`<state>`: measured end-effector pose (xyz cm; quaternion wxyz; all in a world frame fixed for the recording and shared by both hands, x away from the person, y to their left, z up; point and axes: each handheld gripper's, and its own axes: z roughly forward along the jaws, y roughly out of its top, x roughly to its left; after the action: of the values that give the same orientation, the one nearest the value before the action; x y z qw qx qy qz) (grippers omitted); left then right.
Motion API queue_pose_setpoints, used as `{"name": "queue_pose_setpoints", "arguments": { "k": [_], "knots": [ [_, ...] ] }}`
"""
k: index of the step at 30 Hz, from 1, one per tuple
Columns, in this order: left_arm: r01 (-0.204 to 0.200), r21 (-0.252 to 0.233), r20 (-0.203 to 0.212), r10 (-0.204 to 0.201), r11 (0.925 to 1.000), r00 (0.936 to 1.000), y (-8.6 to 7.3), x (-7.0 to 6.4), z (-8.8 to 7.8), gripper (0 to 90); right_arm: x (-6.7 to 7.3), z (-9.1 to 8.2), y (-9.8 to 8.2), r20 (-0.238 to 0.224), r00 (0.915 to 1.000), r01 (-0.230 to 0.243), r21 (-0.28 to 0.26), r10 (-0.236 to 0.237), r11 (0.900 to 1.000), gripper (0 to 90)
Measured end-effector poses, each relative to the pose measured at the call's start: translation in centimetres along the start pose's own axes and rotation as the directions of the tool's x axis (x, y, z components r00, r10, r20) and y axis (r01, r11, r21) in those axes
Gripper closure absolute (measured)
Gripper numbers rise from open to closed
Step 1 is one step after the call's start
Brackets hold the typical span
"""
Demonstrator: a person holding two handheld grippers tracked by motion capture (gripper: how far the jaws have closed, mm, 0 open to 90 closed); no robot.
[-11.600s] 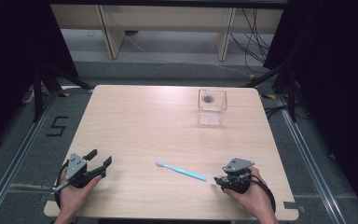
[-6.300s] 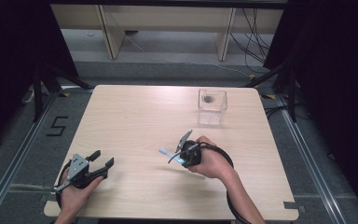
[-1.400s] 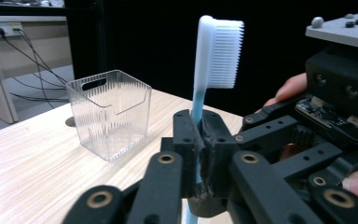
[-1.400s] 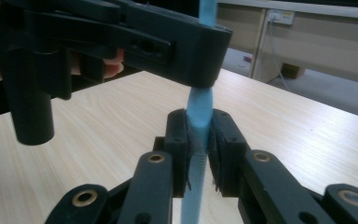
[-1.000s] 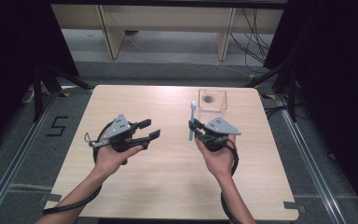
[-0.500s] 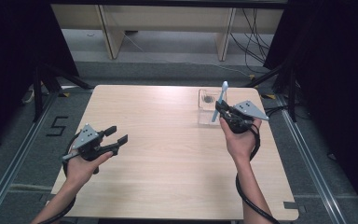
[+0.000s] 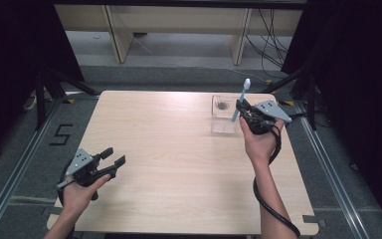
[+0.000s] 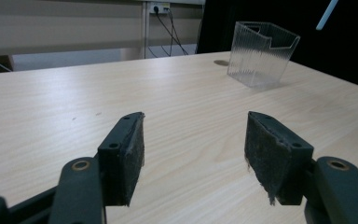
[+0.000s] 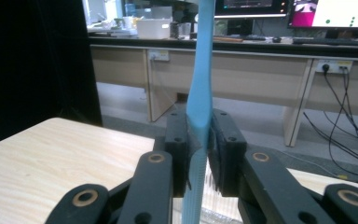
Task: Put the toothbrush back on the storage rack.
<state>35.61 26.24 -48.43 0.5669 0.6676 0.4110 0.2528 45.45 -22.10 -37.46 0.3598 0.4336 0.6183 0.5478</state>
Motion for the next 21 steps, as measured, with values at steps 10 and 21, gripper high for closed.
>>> {"name": "queue_pose_setpoints", "arguments": {
  "k": [10,21],
  "knots": [
    [0.014,-0.011,-0.05,-0.015,0.9998,0.9987,-2.2,0.7,-0.4,36.7,-0.9,0.6,0.8,0.024,0.9997,-0.01,-0.012,0.01,1.0,79.0],
    [0.011,-0.02,-0.068,-0.013,0.9997,0.9976,-3.6,1.1,-0.2,36.2,-1.9,1.9,1.0,0.047,0.9989,-0.003,-0.005,0.003,1.0,78.9]
  ]
}}
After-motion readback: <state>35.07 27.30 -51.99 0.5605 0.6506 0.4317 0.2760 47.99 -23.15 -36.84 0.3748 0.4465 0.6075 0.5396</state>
